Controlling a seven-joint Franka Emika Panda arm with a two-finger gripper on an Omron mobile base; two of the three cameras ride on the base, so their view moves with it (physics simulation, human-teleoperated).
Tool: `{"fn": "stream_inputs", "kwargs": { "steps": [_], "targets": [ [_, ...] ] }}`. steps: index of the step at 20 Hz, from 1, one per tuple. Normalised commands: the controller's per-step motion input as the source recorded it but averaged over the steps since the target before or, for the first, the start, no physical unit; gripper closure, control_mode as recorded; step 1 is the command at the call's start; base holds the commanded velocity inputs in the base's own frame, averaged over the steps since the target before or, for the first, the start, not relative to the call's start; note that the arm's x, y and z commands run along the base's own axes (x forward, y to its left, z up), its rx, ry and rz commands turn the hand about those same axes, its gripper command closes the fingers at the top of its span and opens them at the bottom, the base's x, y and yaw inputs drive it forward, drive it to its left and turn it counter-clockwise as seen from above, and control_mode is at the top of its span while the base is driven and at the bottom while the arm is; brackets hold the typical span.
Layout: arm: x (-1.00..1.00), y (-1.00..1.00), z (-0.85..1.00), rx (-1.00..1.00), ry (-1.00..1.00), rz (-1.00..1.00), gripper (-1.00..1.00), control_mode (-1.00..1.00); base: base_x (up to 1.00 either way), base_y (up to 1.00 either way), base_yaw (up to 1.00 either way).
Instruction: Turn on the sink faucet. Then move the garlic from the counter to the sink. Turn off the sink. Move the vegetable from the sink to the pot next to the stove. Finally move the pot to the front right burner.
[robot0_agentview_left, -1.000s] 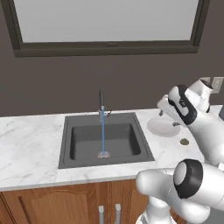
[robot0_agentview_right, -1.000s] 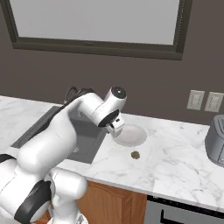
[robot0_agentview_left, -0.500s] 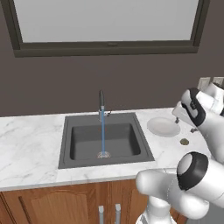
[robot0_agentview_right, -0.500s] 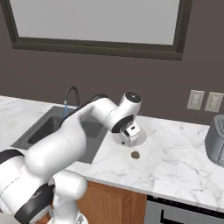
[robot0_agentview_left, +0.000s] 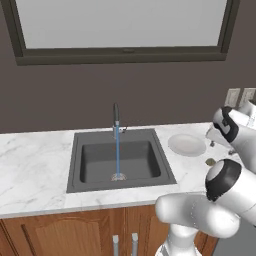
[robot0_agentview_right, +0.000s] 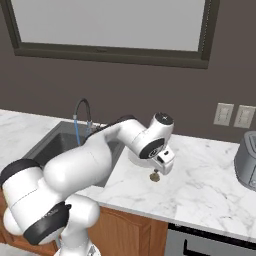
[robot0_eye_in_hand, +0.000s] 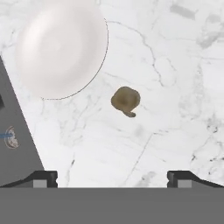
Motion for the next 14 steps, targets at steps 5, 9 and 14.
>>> {"fn": "stream_inputs", "kwargs": {
  "steps": [5,9,14],
  "targets": [
    [0.04,-0.12,-0.37,-0.07,0.01,0.15,-1.00,-1.00,0.00,0.00,0.00],
    [0.01,0.00,-0.45,-0.04,-0.07,0.07,-1.00,-1.00,0.00,0.00,0.00],
    [0.19,-0.06,-0.39,0.00,-0.02,0.07,-1.00,-1.00,0.00,0.00,0.00]
  ]
}}
